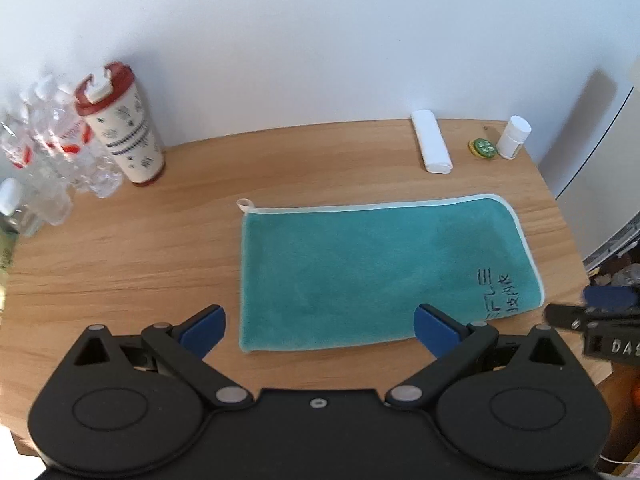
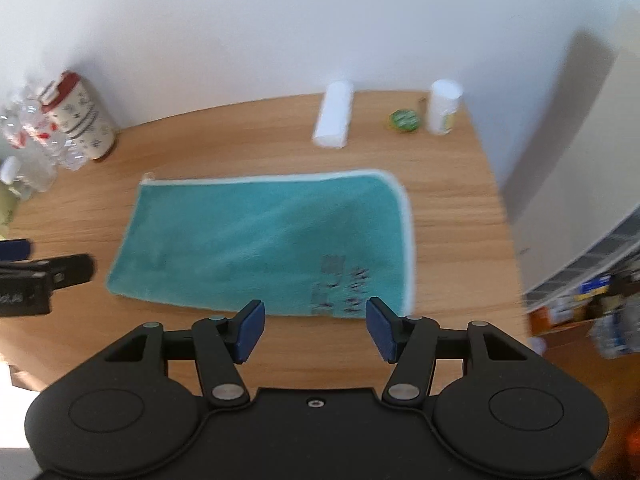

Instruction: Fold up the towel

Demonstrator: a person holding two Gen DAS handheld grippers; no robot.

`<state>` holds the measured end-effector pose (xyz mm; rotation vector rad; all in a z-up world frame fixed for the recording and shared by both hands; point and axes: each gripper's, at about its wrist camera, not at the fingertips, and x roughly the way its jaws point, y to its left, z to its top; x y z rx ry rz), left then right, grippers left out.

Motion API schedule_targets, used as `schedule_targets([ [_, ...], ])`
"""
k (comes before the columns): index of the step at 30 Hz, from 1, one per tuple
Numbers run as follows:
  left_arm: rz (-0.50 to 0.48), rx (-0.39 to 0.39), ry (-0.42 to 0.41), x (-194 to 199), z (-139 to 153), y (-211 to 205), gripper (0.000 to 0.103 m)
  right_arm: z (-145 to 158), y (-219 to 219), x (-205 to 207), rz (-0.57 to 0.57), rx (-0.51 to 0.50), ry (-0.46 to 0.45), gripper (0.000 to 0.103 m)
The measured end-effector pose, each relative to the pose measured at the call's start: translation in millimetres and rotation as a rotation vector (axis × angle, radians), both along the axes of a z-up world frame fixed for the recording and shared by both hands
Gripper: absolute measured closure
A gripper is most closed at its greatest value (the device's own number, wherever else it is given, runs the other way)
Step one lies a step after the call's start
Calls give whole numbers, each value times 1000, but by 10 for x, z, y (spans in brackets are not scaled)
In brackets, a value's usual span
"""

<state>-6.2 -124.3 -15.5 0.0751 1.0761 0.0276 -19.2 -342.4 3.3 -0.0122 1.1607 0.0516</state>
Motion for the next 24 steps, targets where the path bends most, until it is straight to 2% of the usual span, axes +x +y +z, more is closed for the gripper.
schedule_targets([
  [5,-5,12,-9,-106,193,-61,1,142,-74,-37,-68,81,27,38],
  [12,20,4,-15,-195,439,-87,1,372,-17,-49,-44,58,-20,34],
  [15,35,-15,12,-192,463,-87,1,385,1,-52,-30,51,-18,34],
  [24,38,-2,21,-183,447,-131,1,310,40,-24,-2,47,35,34],
])
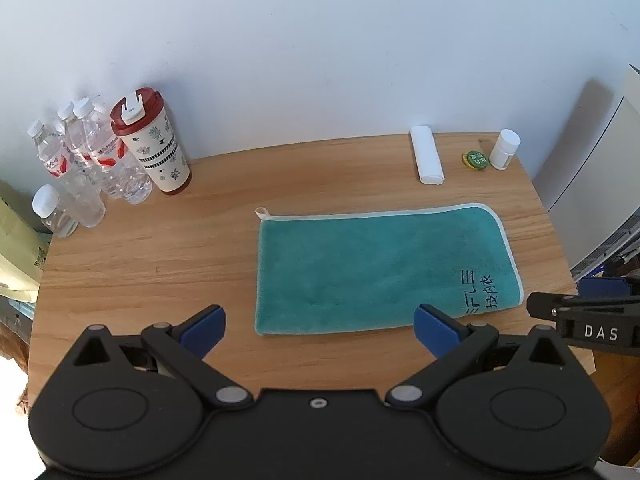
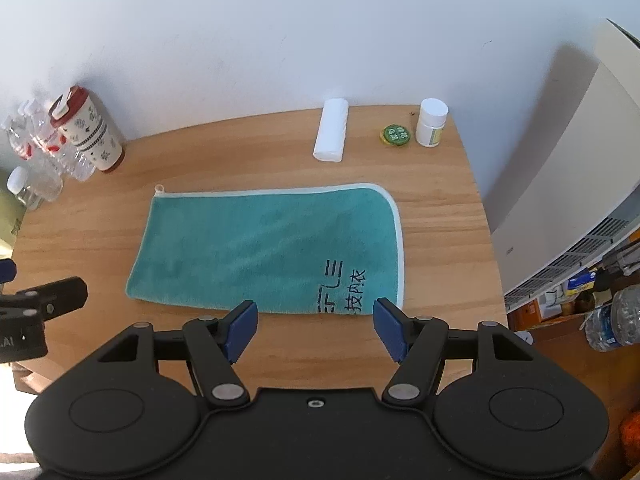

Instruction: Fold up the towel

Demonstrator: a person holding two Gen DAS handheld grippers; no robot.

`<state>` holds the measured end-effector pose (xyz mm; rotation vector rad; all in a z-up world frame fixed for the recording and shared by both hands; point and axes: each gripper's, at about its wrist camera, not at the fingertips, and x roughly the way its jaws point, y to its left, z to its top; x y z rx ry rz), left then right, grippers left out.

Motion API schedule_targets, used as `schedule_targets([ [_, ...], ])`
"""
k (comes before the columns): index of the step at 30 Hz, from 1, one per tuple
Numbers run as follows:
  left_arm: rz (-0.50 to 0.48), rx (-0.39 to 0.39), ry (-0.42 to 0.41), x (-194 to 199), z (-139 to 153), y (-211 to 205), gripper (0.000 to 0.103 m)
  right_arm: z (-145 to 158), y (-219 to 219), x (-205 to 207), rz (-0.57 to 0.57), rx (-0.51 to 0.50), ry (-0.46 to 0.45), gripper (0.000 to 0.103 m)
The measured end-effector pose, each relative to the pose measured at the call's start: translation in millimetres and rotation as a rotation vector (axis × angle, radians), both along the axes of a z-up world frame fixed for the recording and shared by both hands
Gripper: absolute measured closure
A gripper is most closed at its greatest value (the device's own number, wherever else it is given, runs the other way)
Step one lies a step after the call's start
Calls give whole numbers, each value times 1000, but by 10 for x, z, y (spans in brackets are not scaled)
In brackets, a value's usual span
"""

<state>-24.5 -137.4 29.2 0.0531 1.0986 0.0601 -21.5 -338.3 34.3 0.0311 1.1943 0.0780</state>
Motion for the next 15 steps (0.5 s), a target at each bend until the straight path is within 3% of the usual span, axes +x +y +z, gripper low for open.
schedule_targets([
  [8,48,-25,45,84,-110,103,1,-15,-7,36,7,-24,1,34],
  [15,41,-11,14,95,-60,81,1,-29,6,82,23,-24,1,34],
])
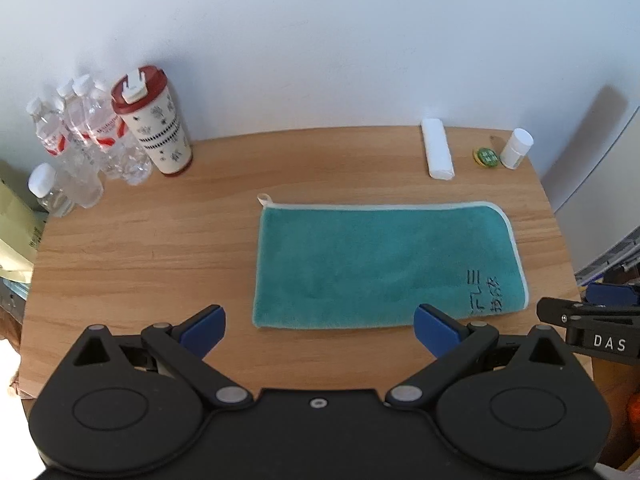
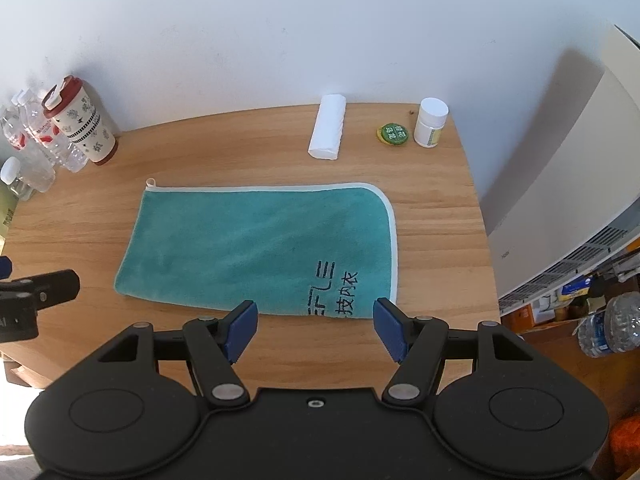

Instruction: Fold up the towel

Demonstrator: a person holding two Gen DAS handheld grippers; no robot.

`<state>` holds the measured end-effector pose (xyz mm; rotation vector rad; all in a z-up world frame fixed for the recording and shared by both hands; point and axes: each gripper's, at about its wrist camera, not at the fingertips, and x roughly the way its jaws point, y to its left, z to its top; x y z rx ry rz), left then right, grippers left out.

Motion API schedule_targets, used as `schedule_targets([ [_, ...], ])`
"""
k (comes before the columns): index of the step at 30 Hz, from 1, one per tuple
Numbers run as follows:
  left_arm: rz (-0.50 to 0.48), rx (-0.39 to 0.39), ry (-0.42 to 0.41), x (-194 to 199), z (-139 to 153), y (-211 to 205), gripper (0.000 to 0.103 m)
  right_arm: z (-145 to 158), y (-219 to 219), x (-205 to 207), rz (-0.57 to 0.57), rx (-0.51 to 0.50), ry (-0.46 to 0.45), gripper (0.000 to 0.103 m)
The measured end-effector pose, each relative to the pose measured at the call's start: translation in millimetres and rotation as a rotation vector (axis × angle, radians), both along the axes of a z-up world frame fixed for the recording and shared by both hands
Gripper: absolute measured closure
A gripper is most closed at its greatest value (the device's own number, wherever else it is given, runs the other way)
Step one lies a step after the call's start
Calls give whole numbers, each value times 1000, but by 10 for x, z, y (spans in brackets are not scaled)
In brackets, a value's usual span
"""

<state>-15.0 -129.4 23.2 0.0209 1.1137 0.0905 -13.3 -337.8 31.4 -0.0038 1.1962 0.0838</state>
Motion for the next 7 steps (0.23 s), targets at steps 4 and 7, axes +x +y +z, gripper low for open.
schedule_targets([
  [4,-6,-11,-24,11,44,-14,1,11,12,18,2,-2,-9,34],
  [7,-2,12,-31,27,61,-28,1,12,18,24,5,-2,-10,34],
])
